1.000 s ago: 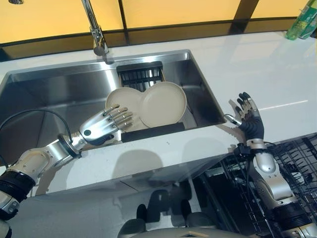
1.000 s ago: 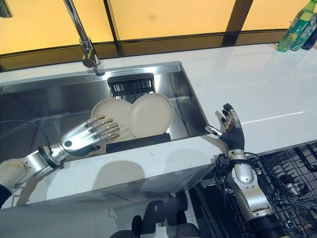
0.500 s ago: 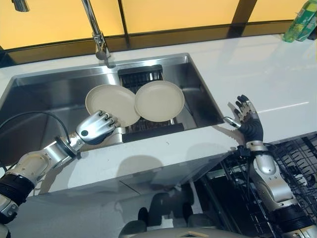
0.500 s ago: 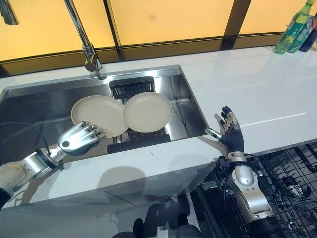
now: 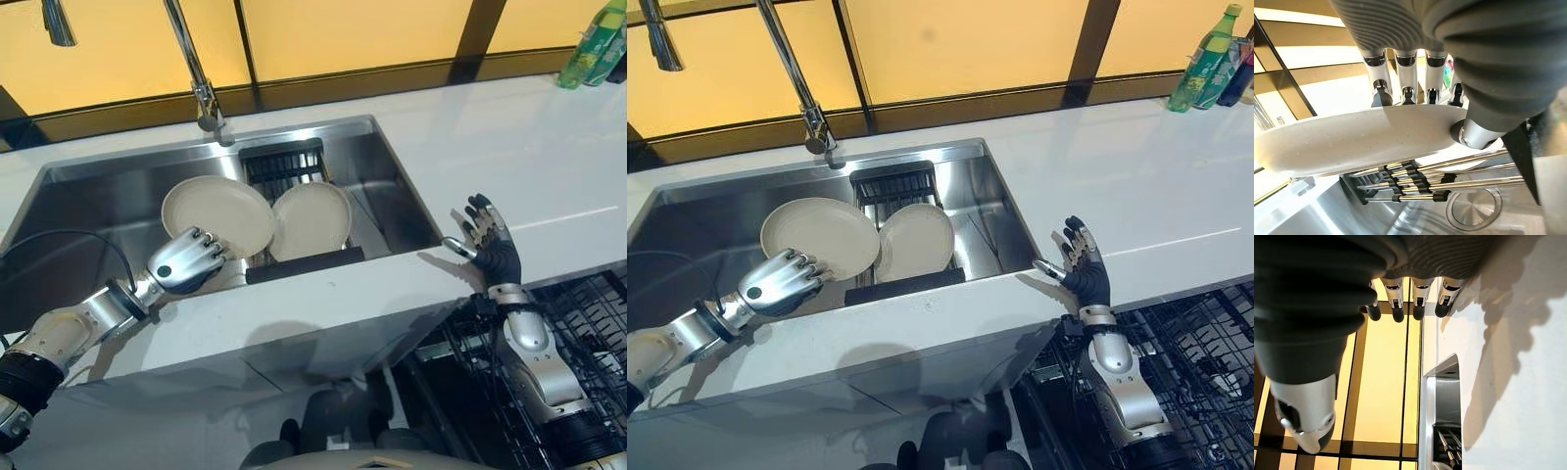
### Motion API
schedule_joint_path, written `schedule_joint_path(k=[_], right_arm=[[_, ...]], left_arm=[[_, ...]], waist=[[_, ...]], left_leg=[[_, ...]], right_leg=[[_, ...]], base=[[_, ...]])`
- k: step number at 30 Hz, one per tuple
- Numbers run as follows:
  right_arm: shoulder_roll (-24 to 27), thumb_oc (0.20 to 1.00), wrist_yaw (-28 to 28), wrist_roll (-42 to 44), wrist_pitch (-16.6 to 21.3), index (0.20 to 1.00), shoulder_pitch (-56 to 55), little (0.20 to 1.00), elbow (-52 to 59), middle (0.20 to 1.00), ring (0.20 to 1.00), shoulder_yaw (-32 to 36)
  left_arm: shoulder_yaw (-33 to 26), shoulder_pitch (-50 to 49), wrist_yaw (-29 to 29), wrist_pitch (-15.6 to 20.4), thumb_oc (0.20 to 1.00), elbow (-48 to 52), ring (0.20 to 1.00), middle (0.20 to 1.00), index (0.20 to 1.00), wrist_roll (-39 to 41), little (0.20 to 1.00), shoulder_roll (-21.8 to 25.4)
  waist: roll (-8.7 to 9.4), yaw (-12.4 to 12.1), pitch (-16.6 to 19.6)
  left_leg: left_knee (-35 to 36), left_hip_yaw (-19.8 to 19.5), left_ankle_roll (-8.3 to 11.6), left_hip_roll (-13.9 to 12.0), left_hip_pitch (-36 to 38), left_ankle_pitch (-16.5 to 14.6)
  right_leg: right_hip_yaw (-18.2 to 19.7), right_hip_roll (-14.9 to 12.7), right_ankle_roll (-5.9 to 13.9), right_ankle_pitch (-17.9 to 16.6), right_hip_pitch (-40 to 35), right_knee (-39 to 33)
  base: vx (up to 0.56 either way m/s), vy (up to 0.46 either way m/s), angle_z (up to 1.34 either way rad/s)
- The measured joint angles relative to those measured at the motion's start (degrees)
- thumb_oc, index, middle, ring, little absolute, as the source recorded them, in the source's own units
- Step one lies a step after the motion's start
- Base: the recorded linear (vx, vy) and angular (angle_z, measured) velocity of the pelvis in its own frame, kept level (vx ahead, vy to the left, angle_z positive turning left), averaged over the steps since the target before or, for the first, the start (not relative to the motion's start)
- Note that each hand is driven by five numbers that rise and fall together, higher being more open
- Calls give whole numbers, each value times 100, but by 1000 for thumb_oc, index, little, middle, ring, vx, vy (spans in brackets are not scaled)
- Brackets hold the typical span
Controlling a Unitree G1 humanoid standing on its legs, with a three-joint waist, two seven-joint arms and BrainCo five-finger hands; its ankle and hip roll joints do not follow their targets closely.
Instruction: Pick up plates and place into dishwasher.
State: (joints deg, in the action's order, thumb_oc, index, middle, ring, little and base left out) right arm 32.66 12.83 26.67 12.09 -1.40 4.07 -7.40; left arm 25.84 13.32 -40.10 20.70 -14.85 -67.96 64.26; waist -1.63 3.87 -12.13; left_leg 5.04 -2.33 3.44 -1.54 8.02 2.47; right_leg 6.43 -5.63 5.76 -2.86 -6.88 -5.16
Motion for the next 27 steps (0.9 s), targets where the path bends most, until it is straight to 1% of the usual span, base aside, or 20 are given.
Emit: schedule_joint_path(k=[4, 6, 9, 11, 14, 16, 18, 21, 24, 25, 27], right_arm=[[1, 1000, -21, 0, 0, 1000, -12, 1000, 0, 1000, 1000, 0], [8, 1000, -40, 3, 0, 1000, -23, 1000, 10, 1000, 1000, 5], [41, 1000, -48, 4, -1, 1000, -121, 1000, 81, 1000, 1000, 72], [41, 1000, -47, 4, -4, 1000, -159, 1000, 94, 1000, 1000, 115], [41, 1000, -60, 3, -88, 1000, -171, 1000, 102, 1000, 1000, 120], [43, 1000, -95, 2, -122, 1000, -182, 1000, 118, 1000, 1000, 147], [71, 1000, -146, 0, -151, 1000, -167, 1000, 164, 1000, 1000, 162], [183, 1000, -230, -16, -167, 1000, -116, 1000, 339, 1000, 1000, 161], [216, 1000, -242, -60, -164, 1000, 40, 1000, 488, 1000, 1000, 165], [217, 1000, -250, -87, -161, 1000, 80, 1000, 507, 1000, 1000, 184], [217, 1000, -271, -191, -160, 1000, 152, 1000, 527, 1000, 1000, 195]], left_arm=[[-26, -28, 85, -14, 200, 21, 200, 200, 200, 14, 200, 1], [-125, -152, 75, -18, 200, 27, 200, 200, 200, 206, 200, 2], [-455, -390, -81, -27, 200, 47, 200, 200, 200, 574, 200, 3], [-682, -525, -213, -45, 200, 85, 200, 200, 200, 655, 200, -2], [-1177, -739, -342, -50, 200, 476, 200, 200, 200, 702, 200, -27], [-1409, -768, -374, -31, 200, 877, 200, 200, 200, 873, 200, -47], [-1638, -795, -330, 61, 200, 1246, 200, 200, 200, 1163, 200, -175], [-1845, -792, -183, 362, 200, 1629, 200, 200, 200, 1651, 200, -460], [-1859, -778, 106, 668, 200, 1966, 200, 200, 200, 2096, 200, -657], [-1859, -757, 225, 754, 200, 2055, 200, 200, 200, 2234, 200, -743], [-1860, -735, 529, 881, 200, 2202, 200, 200, 200, 2627, 200, -824]], waist=[[-22, 3, 22], [-25, 3, 25], [-14, -2, 32], [-1, -30, 40], [39, -95, 66], [54, -169, 87], [51, -190, 112], [36, -197, 202], [47, -265, 380], [48, -318, 435], [56, -345, 557]], left_leg=[[1, -9, -3, 0, -6, 3], [2, -14, -4, 0, -9, 3], [2, -68, -8, 2, -54, 6], [1, -85, -10, 5, -62, 9], [2, -97, -12, 9, -65, 10], [2, -105, -13, 10, -64, 10], [3, -145, -17, 18, -68, 13], [14, -235, -16, 38, -78, 13], [19, -260, -19, 40, -84, 10], [25, -260, -16, 41, -84, 2], [27, -287, -16, 44, -112, -1]], right_leg=[[-11, -2, 2, 1, 1, -1], [-15, -3, 2, 1, 0, -1], [-70, -6, 1, 1, 8, -1], [-87, -9, -2, -1, 0, -1], [-100, -15, -1, 0, -10, -3], [-108, -19, 0, 0, -11, -4], [-149, -27, 0, 1, -32, -6], [-234, -46, -6, 12, -68, -13], [-259, -49, 7, 47, -72, -20], [-260, -50, 13, 56, -72, -24], [-292, -55, 8, 79, -62, -30]], base=[[0, 0, 0], [0, 0, 0], [-21, 2, 8], [-41, -3, 6], [-44, -19, 2], [-52, -15, 3], [-67, -9, 10], [-85, -8, 14], [-106, -5, 5], [-109, -5, 2], [-115, -3, 8]])
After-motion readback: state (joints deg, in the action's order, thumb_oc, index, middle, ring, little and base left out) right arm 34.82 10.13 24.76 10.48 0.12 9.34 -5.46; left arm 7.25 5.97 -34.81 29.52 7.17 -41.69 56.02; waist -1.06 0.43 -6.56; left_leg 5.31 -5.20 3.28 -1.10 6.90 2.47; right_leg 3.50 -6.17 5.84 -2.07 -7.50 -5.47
